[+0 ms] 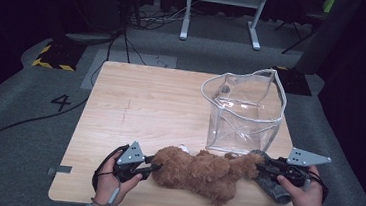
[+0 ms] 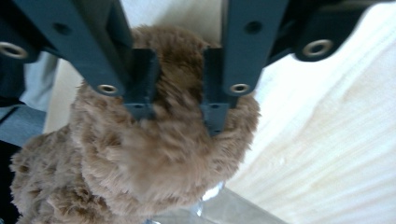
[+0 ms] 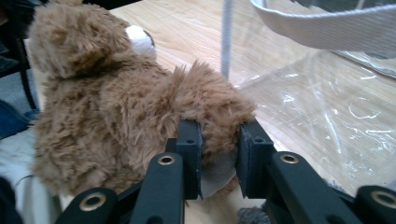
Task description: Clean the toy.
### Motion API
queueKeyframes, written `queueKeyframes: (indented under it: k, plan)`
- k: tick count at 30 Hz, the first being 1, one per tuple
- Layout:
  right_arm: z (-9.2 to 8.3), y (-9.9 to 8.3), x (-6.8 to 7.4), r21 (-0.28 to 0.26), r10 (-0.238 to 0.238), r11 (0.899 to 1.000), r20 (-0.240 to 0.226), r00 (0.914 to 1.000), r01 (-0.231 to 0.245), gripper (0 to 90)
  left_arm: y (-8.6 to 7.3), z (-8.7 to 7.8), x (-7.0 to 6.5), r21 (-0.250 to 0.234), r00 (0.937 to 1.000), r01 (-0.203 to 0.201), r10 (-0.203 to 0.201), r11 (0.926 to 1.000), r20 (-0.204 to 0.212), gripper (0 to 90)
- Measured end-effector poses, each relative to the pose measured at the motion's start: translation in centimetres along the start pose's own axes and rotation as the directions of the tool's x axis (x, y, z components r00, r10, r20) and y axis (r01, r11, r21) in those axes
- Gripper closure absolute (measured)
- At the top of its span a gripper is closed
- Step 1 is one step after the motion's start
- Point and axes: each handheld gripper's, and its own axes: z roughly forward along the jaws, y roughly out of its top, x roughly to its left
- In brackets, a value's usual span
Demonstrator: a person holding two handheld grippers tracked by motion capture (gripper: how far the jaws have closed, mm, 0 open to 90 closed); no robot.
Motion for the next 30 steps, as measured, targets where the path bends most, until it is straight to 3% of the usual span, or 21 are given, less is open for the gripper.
queueKeyframes:
  k: [2, 5, 9, 12, 13, 14, 18, 20, 23, 25, 27, 30]
  plan:
    - [0.4, 0.0, -0.5, 0.008, 0.006, 1.000, 0.015, 0.9999, -0.006, 74.4, 0.0, 0.0, 0.0, -0.021, 0.9996, -0.023, 0.023, 0.9995, -0.015, 48.9]
    - [1.1, -0.1, -1.1, 0.011, 0.015, 1.000, 0.037, 0.9992, -0.016, 74.9, -0.2, -0.1, 0.0, -0.027, 0.9968, -0.067, 0.069, 0.9973, 0.041, 34.2]
    - [1.9, -0.3, -1.6, 0.012, 0.029, 1.000, 0.063, 0.9976, -0.029, 75.3, -0.8, 0.7, -0.5, -0.017, 0.9890, -0.111, 0.112, 0.9936, 0.097, 27.4]
    - [2.3, -0.3, -1.7, 0.012, 0.030, 0.999, 0.078, 0.9965, -0.031, 75.5, -0.8, 1.1, -0.6, -0.017, 0.9877, -0.101, 0.103, 0.9947, 0.118, 27.5]
    - [2.4, -0.3, -1.8, 0.017, 0.029, 0.999, 0.081, 0.9963, -0.030, 75.5, -0.8, 1.3, -0.5, -0.010, 0.9855, -0.099, 0.099, 0.9951, 0.138, 30.5]
    - [2.5, -0.3, -1.8, 0.012, 0.034, 0.999, 0.085, 0.9958, -0.036, 75.4, -0.7, 1.4, -0.5, -0.002, 0.9829, -0.095, 0.094, 0.9955, 0.158, 39.8]
    - [2.7, -0.4, -2.3, 0.006, 0.047, 0.999, 0.082, 0.9955, -0.048, 73.9, -0.4, 1.9, -0.1, 0.042, 0.9845, -0.053, 0.046, 0.9977, 0.170, 63.6]
    - [2.6, -0.3, -2.5, -0.015, 0.048, 0.999, 0.078, 0.9958, -0.047, 68.9, -0.3, 2.2, 0.5, 0.066, 0.9932, 0.023, -0.031, 0.9975, 0.112, 72.5]
    - [1.6, -0.3, -2.5, -0.047, 0.052, 0.998, 0.140, 0.9888, -0.046, 53.6, -0.1, 2.8, 0.9, 0.069, 0.9945, 0.077, -0.082, 0.9946, 0.066, 76.3]
    - [0.7, -0.4, -2.5, -0.068, 0.065, 0.996, 0.170, 0.9832, -0.054, 45.6, 0.1, 3.2, 0.9, 0.064, 0.9950, 0.086, -0.089, 0.9943, 0.046, 76.8]
    - [-0.4, -0.8, -2.5, -0.083, 0.066, 0.995, 0.209, 0.9757, -0.049, 43.4, 0.3, 3.4, 1.0, 0.065, 0.9968, 0.073, -0.075, 0.9952, 0.029, 76.7]
    - [-1.6, -1.8, -2.5, 0.004, 0.023, 1.000, 0.255, 0.9667, -0.025, 38.8, 0.4, 3.5, 1.2, 0.056, 0.9967, 0.076, -0.078, 0.9955, 0.024, 76.7]
